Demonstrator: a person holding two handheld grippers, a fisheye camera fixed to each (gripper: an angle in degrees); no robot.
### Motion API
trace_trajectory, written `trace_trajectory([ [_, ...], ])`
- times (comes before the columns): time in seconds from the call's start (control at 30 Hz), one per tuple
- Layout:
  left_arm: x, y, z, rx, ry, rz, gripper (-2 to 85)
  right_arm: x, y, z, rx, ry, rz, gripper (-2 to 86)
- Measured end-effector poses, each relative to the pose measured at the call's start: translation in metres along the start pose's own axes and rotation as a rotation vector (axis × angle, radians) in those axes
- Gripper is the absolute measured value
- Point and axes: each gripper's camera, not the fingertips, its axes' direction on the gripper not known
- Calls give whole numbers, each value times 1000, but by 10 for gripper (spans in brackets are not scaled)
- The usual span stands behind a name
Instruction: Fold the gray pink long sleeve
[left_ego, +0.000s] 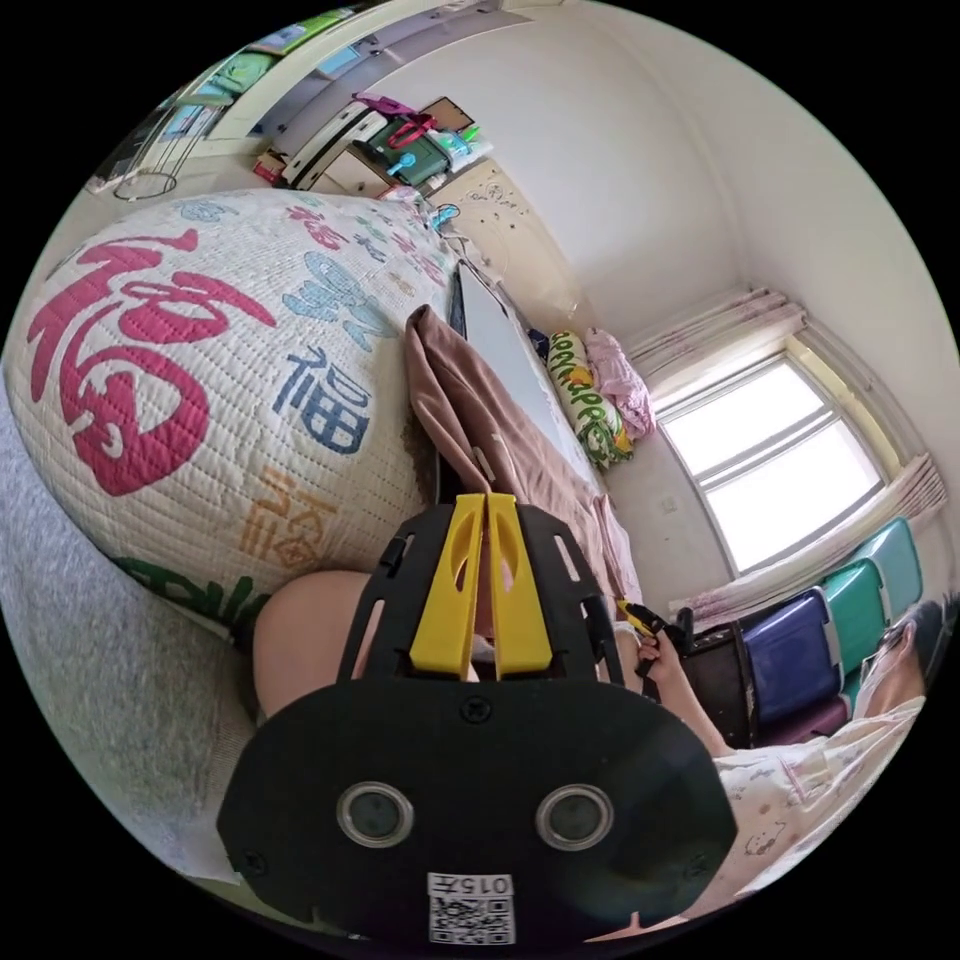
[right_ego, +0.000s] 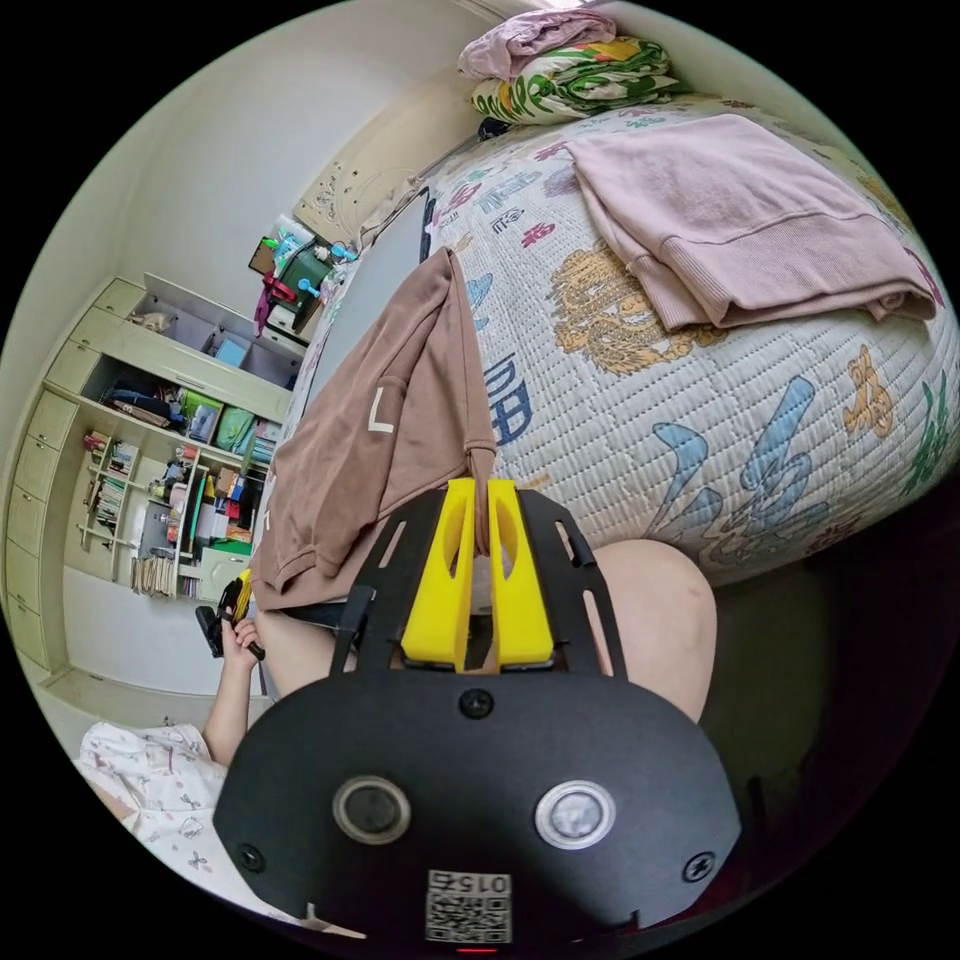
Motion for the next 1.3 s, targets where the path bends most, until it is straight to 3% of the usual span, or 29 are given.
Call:
trace_trajectory([
  [0.23,-16,-1,-34,35,174,-217,-4,44,5,-14,28,-83,4,6],
  [0.6,53,-17,-133,28,40,-113,-4,99,49,-6,39,-111,-39,7],
  [0.97,117,-10,-197,11,-116,-95,-3,173,59,77,-11,-170,13,15],
  [1.1,143,2,-238,86,-121,-118,-4,213,99,70,294,-184,105,2],
  [1.17,170,31,-288,273,-159,-134,-3,242,133,80,443,-294,105,-2],
  [1.3,238,69,-338,414,-200,-6,4,256,175,111,565,-309,32,-3],
])
